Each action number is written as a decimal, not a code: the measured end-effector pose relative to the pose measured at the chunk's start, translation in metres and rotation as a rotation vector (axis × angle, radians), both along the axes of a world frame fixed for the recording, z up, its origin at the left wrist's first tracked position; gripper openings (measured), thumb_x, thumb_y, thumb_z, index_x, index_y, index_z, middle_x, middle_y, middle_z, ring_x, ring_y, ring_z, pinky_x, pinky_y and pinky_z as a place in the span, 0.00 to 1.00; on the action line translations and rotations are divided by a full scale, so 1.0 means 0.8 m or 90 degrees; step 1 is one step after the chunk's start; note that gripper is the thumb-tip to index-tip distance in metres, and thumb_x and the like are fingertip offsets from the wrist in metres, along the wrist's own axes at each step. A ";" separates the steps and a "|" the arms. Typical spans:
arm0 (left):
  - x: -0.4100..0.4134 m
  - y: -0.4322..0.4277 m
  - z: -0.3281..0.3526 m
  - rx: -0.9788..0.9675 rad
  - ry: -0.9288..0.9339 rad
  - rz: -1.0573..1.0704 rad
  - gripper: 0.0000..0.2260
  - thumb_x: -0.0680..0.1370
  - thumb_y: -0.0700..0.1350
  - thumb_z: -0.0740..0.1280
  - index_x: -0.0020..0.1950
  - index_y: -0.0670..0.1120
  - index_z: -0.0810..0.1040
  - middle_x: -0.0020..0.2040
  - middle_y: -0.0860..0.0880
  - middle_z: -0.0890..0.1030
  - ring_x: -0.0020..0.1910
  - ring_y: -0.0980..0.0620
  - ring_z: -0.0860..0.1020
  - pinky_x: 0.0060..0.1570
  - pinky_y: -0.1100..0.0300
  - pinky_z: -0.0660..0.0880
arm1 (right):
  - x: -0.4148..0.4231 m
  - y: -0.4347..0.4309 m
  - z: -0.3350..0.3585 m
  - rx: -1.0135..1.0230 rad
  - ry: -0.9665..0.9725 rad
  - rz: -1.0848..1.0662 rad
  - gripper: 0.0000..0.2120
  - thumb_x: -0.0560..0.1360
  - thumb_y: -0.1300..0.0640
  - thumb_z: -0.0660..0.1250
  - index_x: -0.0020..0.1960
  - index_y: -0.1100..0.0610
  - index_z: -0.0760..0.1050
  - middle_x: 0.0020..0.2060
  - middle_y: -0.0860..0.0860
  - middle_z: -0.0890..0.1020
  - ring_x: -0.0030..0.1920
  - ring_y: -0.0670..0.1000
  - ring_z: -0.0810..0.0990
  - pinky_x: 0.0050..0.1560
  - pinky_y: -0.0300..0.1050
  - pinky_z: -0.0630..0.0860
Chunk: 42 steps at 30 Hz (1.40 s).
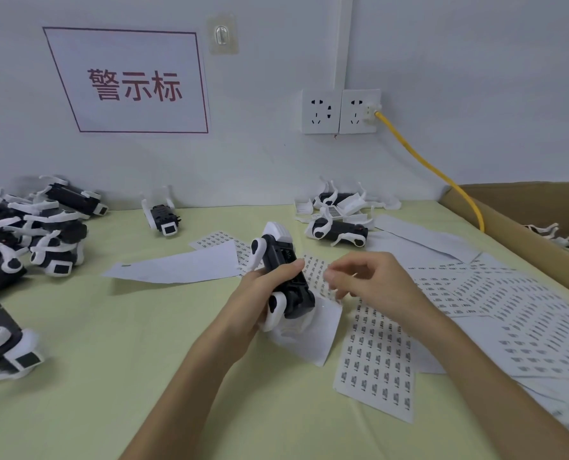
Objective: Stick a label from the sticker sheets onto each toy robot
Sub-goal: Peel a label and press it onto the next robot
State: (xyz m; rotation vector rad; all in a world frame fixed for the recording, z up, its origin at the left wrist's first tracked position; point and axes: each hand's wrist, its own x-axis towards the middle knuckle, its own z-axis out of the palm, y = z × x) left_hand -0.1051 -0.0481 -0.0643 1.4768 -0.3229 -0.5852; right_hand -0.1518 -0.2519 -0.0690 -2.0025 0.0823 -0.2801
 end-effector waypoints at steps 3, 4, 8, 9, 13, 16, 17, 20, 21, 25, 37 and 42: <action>0.003 0.002 -0.004 0.014 -0.012 -0.012 0.11 0.80 0.54 0.69 0.44 0.48 0.79 0.21 0.55 0.74 0.27 0.57 0.78 0.41 0.67 0.75 | 0.001 0.006 -0.008 -0.099 0.046 0.039 0.01 0.73 0.51 0.77 0.43 0.46 0.86 0.40 0.43 0.87 0.41 0.44 0.85 0.45 0.39 0.79; 0.004 0.002 -0.006 0.022 -0.020 -0.016 0.12 0.80 0.54 0.69 0.43 0.48 0.79 0.20 0.56 0.74 0.25 0.58 0.76 0.38 0.69 0.73 | 0.002 0.006 -0.008 -0.103 0.049 0.023 0.02 0.74 0.53 0.76 0.42 0.47 0.86 0.39 0.44 0.87 0.40 0.45 0.85 0.46 0.42 0.80; 0.002 0.003 -0.005 0.028 -0.026 -0.024 0.12 0.80 0.56 0.69 0.39 0.55 0.86 0.20 0.56 0.75 0.28 0.58 0.79 0.44 0.62 0.73 | 0.005 -0.003 -0.006 -0.064 0.004 -0.076 0.06 0.76 0.58 0.74 0.41 0.50 0.85 0.36 0.46 0.86 0.36 0.46 0.85 0.43 0.42 0.78; 0.001 0.003 -0.004 0.027 -0.034 -0.023 0.14 0.80 0.55 0.68 0.36 0.61 0.86 0.20 0.56 0.75 0.26 0.59 0.77 0.43 0.62 0.71 | 0.005 -0.005 -0.005 -0.061 -0.020 -0.104 0.06 0.76 0.57 0.74 0.41 0.49 0.85 0.35 0.47 0.86 0.35 0.46 0.84 0.42 0.42 0.78; 0.002 -0.002 -0.006 -0.019 -0.048 0.059 0.07 0.79 0.56 0.71 0.47 0.53 0.84 0.25 0.61 0.78 0.32 0.61 0.81 0.37 0.68 0.73 | 0.004 -0.009 -0.003 0.029 -0.096 -0.106 0.06 0.76 0.60 0.74 0.43 0.51 0.85 0.34 0.51 0.86 0.33 0.49 0.83 0.42 0.41 0.82; 0.005 -0.002 -0.008 -0.082 -0.145 0.208 0.09 0.74 0.54 0.77 0.50 0.54 0.83 0.39 0.63 0.86 0.41 0.63 0.84 0.35 0.71 0.75 | 0.004 -0.006 0.001 0.099 -0.107 -0.053 0.07 0.76 0.64 0.73 0.45 0.53 0.86 0.37 0.53 0.87 0.37 0.51 0.86 0.45 0.40 0.83; 0.005 -0.002 -0.007 -0.103 -0.174 0.247 0.08 0.72 0.55 0.77 0.47 0.55 0.84 0.41 0.57 0.87 0.41 0.61 0.85 0.35 0.71 0.75 | 0.003 -0.004 0.002 0.105 -0.107 -0.040 0.08 0.76 0.65 0.73 0.45 0.54 0.86 0.37 0.54 0.87 0.38 0.51 0.86 0.46 0.40 0.83; 0.006 0.003 0.000 -0.151 -0.191 0.250 0.10 0.70 0.57 0.73 0.41 0.52 0.82 0.34 0.52 0.83 0.38 0.56 0.83 0.36 0.70 0.74 | 0.002 -0.002 0.002 0.096 -0.113 -0.025 0.09 0.75 0.68 0.73 0.47 0.54 0.86 0.38 0.53 0.87 0.41 0.51 0.87 0.49 0.41 0.82; 0.005 0.003 0.002 -0.162 -0.163 0.226 0.11 0.70 0.58 0.73 0.41 0.51 0.82 0.35 0.53 0.84 0.39 0.55 0.83 0.39 0.68 0.75 | 0.001 -0.001 0.003 0.090 -0.118 -0.022 0.10 0.75 0.68 0.73 0.48 0.54 0.85 0.38 0.53 0.87 0.41 0.51 0.87 0.50 0.43 0.82; 0.002 0.001 0.005 -0.197 -0.060 0.095 0.15 0.73 0.57 0.71 0.57 0.55 0.84 0.58 0.42 0.86 0.60 0.46 0.84 0.64 0.51 0.76 | -0.002 0.004 0.006 0.050 -0.148 0.012 0.18 0.75 0.69 0.73 0.60 0.51 0.80 0.39 0.53 0.86 0.41 0.53 0.86 0.54 0.49 0.82; 0.000 -0.003 -0.002 -0.096 -0.087 -0.029 0.17 0.75 0.56 0.70 0.60 0.48 0.82 0.39 0.47 0.87 0.61 0.44 0.84 0.66 0.48 0.76 | -0.004 0.013 -0.003 -0.187 -0.195 -0.003 0.25 0.75 0.63 0.75 0.67 0.45 0.76 0.38 0.43 0.84 0.40 0.45 0.82 0.45 0.35 0.77; -0.004 -0.004 0.000 -0.093 -0.083 -0.032 0.09 0.75 0.57 0.71 0.52 0.59 0.87 0.56 0.41 0.87 0.62 0.43 0.84 0.67 0.49 0.75 | -0.002 0.014 -0.005 -0.173 -0.210 -0.060 0.22 0.74 0.58 0.77 0.65 0.45 0.77 0.37 0.42 0.84 0.39 0.46 0.82 0.44 0.37 0.77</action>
